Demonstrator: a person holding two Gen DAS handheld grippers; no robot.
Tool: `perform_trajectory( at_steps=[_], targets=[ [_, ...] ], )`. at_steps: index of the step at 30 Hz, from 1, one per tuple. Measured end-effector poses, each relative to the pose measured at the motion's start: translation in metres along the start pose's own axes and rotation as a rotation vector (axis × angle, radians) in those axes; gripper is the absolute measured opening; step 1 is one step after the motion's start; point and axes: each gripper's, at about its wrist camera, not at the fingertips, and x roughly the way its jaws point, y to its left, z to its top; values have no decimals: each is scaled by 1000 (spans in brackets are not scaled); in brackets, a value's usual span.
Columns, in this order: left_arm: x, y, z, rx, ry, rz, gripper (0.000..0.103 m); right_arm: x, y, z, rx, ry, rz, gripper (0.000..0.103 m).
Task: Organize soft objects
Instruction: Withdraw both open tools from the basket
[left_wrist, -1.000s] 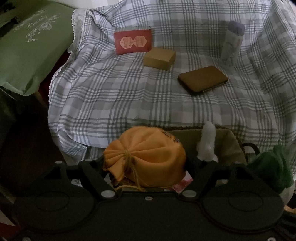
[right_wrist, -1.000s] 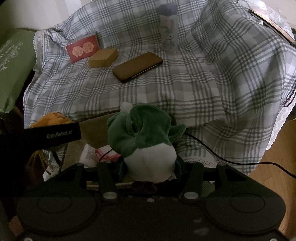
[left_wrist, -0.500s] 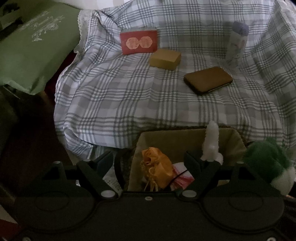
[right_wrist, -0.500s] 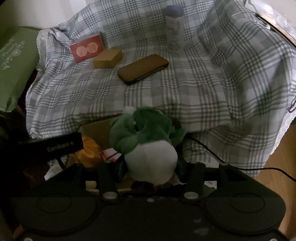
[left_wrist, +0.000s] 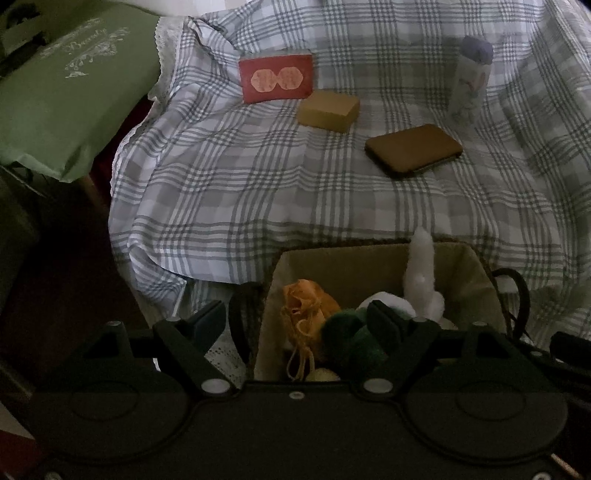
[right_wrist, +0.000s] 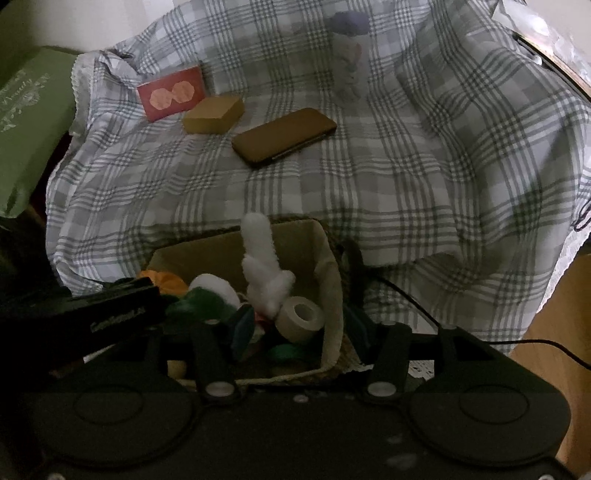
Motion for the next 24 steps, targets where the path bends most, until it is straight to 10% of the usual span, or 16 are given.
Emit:
perform_trajectory(
  at_steps=[24],
  targets=[
    [-7, -1, -12, 16, 8, -3, 80, 9, -7, -8, 4, 40, -28, 54]
  ],
)
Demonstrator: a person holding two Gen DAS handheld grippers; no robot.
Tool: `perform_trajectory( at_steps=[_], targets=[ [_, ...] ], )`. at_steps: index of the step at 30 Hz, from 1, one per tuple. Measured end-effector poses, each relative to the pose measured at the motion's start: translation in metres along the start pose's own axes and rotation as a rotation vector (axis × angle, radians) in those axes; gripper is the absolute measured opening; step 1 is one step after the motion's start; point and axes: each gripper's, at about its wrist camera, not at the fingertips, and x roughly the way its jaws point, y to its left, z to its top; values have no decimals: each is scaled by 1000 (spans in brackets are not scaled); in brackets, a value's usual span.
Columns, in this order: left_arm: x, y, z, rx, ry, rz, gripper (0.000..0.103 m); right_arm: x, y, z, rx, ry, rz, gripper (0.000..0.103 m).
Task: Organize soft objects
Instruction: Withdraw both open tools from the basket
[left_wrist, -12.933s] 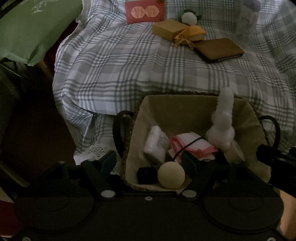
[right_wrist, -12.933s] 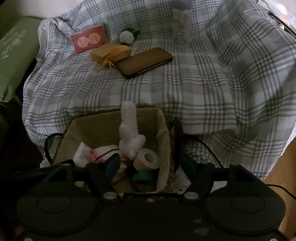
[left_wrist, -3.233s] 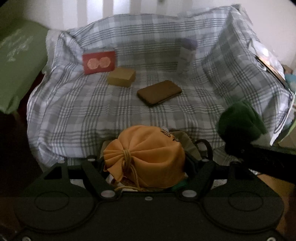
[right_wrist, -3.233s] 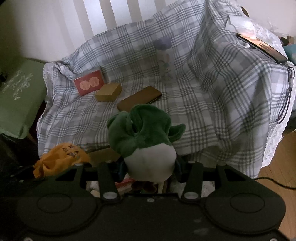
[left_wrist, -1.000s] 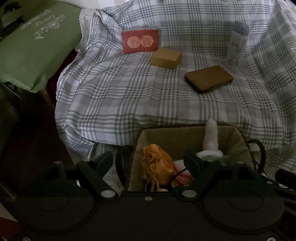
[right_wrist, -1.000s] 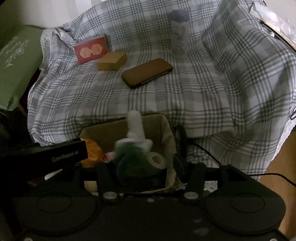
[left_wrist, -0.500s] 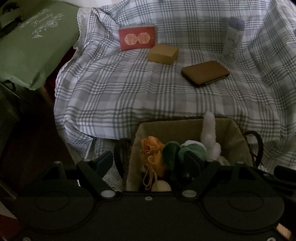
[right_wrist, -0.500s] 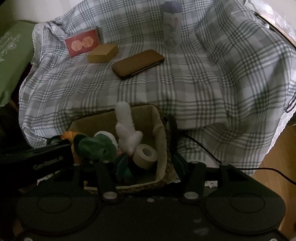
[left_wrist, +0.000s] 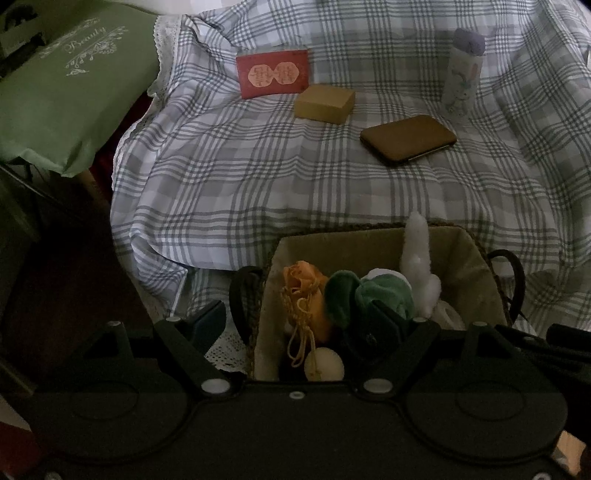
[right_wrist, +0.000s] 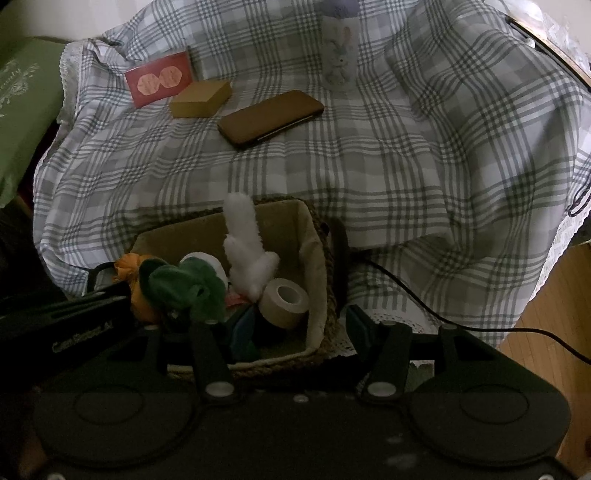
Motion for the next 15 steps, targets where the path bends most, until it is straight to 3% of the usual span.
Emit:
perform_trajectory(
  at_steps=[15],
  targets=[
    [-2, -3, -3, 19, 8, 1, 80, 1, 0, 0, 4, 14, 0, 55]
  ],
)
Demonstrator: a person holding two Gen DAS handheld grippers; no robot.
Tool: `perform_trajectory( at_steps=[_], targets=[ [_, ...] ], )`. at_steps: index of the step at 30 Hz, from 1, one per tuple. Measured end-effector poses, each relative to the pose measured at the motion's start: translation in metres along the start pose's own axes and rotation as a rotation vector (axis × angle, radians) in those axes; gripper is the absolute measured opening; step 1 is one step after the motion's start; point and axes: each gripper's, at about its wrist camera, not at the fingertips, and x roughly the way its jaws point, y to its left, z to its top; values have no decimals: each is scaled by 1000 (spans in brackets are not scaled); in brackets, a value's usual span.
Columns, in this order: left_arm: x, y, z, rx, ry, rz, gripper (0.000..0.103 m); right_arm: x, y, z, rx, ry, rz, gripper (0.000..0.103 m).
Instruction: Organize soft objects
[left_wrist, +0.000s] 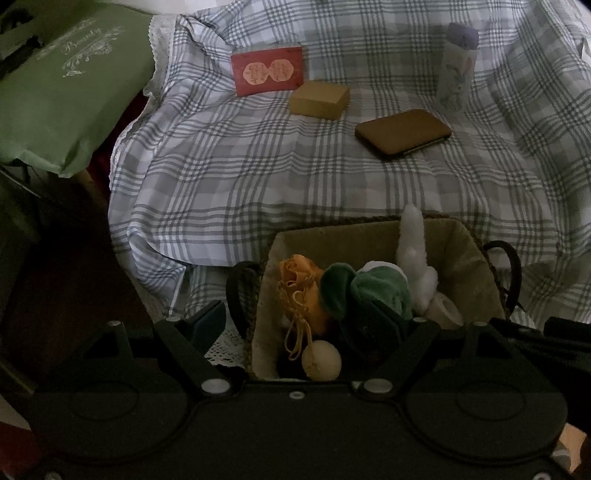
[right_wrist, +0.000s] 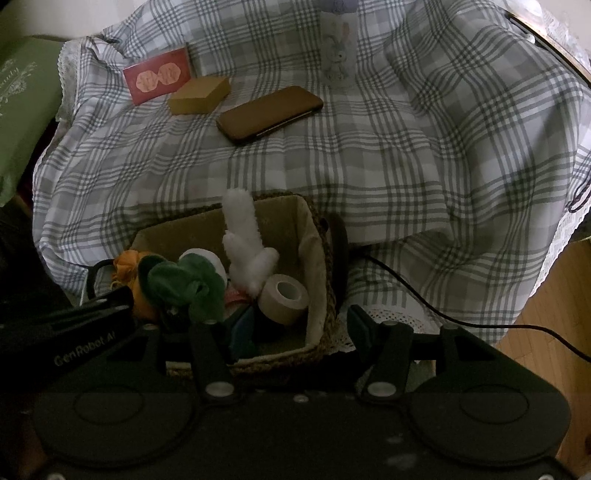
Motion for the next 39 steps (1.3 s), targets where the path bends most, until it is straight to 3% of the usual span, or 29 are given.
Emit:
perform_trajectory(
  at_steps=[39],
  targets=[
    [3, -2, -5, 8, 22, 12, 81, 5, -1, -3, 8, 25, 9, 56]
  ],
)
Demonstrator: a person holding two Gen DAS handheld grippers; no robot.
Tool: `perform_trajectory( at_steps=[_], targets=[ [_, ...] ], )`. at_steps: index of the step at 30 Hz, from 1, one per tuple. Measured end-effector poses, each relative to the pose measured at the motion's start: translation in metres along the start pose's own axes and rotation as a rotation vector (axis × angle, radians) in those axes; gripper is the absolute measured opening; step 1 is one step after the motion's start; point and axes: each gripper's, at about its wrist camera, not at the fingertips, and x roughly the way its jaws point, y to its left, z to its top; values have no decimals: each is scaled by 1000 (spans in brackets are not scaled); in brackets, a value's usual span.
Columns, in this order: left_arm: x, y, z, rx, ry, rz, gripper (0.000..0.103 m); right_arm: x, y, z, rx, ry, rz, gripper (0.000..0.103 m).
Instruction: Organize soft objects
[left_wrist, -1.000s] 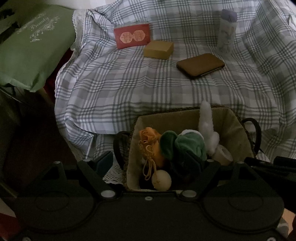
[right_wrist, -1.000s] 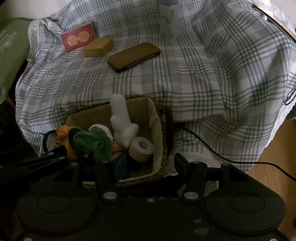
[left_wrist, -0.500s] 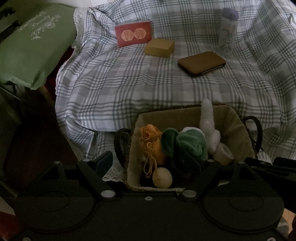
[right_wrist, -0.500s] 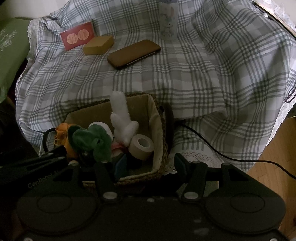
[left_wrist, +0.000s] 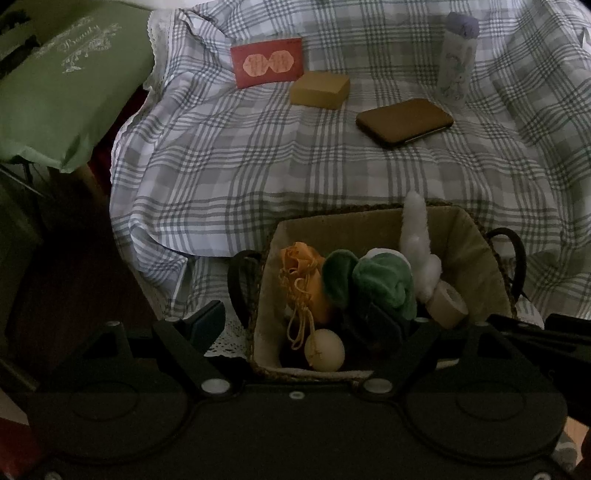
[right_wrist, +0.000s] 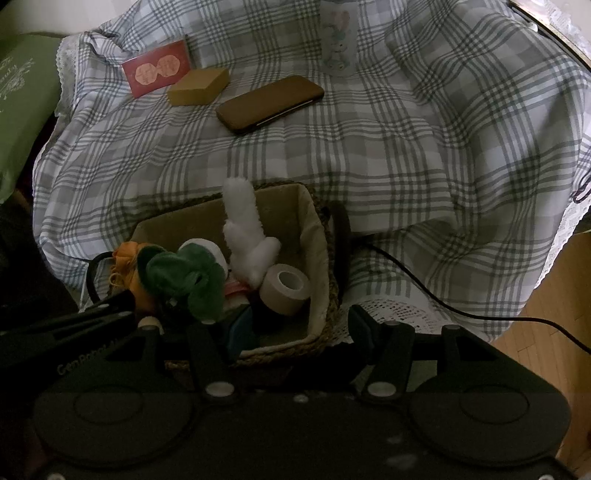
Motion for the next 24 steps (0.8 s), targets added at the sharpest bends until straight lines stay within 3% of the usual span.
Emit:
perform_trajectory(
  at_steps=[24],
  targets=[
    [2, 2, -1, -15, 11, 7, 81, 0, 0, 0, 0, 1, 0, 57]
  ],
)
